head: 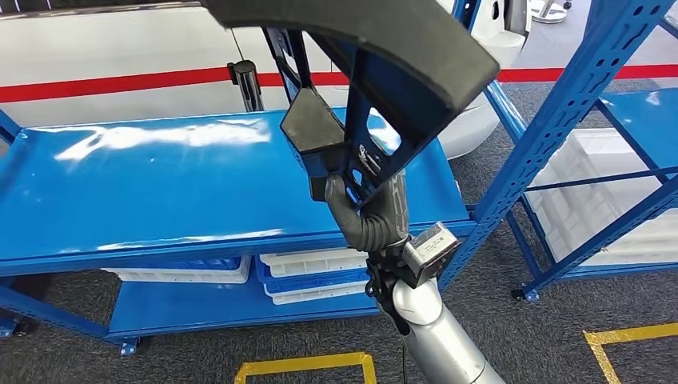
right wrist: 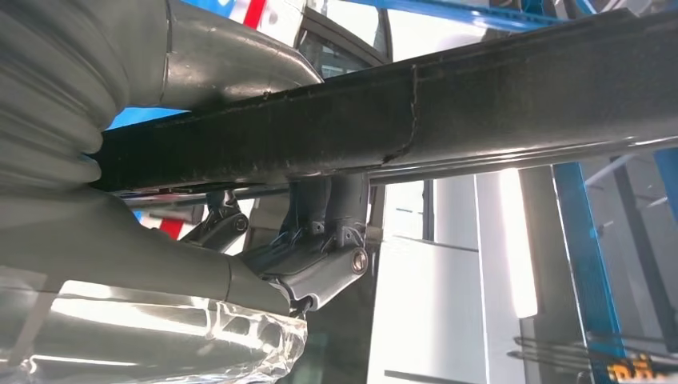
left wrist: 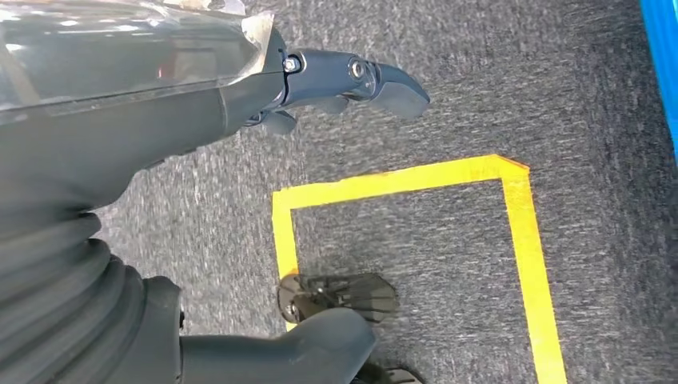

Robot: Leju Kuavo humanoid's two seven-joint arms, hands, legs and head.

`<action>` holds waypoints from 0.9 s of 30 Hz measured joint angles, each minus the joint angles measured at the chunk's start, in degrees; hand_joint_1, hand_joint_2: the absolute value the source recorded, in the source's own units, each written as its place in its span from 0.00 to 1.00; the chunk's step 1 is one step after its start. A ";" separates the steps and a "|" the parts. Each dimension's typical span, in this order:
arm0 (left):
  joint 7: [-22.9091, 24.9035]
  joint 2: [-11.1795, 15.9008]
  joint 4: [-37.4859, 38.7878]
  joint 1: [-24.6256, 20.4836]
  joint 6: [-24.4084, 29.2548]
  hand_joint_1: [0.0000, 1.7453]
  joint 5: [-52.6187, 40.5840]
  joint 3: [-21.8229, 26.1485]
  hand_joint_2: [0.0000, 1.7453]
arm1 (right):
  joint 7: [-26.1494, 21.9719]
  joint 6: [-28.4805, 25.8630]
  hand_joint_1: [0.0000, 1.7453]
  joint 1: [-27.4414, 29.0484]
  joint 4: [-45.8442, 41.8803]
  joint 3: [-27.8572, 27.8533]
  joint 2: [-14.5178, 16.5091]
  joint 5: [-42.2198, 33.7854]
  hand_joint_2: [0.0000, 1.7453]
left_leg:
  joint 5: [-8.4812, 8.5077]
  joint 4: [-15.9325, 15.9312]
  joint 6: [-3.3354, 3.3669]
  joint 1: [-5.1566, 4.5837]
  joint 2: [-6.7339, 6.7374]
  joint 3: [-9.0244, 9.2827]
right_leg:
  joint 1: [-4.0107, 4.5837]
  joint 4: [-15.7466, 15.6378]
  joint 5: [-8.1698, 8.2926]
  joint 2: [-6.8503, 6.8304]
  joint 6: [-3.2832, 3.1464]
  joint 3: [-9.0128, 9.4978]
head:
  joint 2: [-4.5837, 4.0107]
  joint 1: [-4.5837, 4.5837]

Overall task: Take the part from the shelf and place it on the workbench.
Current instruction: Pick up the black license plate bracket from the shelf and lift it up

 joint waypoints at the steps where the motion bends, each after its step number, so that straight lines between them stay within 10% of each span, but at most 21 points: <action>1: 0.05 0.00 0.00 -0.03 0.08 0.00 -0.01 0.01 1.00 | -0.12 -0.05 0.98 -0.01 0.00 -0.03 0.08 0.18 1.00 | 0.18 -0.07 0.33 -0.24 -0.07 -0.11 | 0.06 -0.06 0.29 0.00 0.45 -0.13 | 0.00 0.04; 4: 0.19 -0.09 0.00 -0.15 0.28 0.00 -0.01 0.02 1.00 | -0.28 -0.35 0.98 -0.06 0.00 -0.22 0.16 0.61 1.00 | 1.32 -0.71 1.90 -0.26 0.18 -0.84 | 0.13 1.21 -0.60 0.03 1.22 -1.21 | 0.00 0.14; 9: 0.19 -0.19 0.00 -0.22 0.39 0.00 0.06 0.06 1.00 | -0.30 -0.56 0.98 -0.16 0.18 -0.47 0.14 0.75 1.00 | 3.42 -0.85 3.20 -0.71 0.49 -3.39 | 0.09 16.66 -8.71 0.03 0.65 -6.58 | 0.00 0.32; 12: 0.19 -0.27 0.00 -0.22 0.39 0.00 0.05 0.06 1.00 | -0.30 -0.56 0.98 -0.26 0.30 -0.56 0.16 0.81 1.00 | 4.43 -0.80 2.98 -0.96 0.42 -4.53 | 0.21 8.89 -6.39 0.02 1.51 -0.36 | 0.00 0.36; 15: 0.13 -0.35 0.00 -0.22 0.39 0.00 0.04 0.06 1.00 | -0.30 -0.56 0.98 -0.55 0.31 -0.60 0.33 0.89 1.00 | 5.29 -0.76 2.22 -1.26 0.40 -5.06 | 0.83 -0.86 -4.66 0.04 1.07 5.65 | 0.00 0.39; 19: 0.10 -0.37 0.00 -0.21 0.37 0.00 -0.02 0.06 1.00 | -0.29 -0.57 0.98 -0.77 0.32 -0.69 0.66 0.90 1.00 | 4.86 0.11 0.87 -1.03 0.30 -5.98 | 0.22 -1.95 -3.40 -0.03 -0.44 4.88 | 0.00 0.40; 24: 0.10 -0.39 0.00 -0.13 0.37 0.00 -0.07 0.06 1.00 | -0.26 -0.59 0.98 -0.87 0.63 -0.70 1.18 0.96 1.00 | -4.58 14.60 -0.88 -0.03 0.20 -10.63 | -0.25 -2.05 -1.36 -0.26 -1.50 2.89 | 0.00 0.07; 27: 0.10 -0.37 0.00 -0.14 0.37 0.00 -0.07 0.06 1.00 | -0.25 -0.60 0.98 -0.86 0.87 -0.69 1.19 0.96 1.00 | -1.53 8.87 -1.62 0.82 0.29 -5.59 | -0.50 -1.15 -0.88 -0.27 -0.98 1.62 | 0.00 0.06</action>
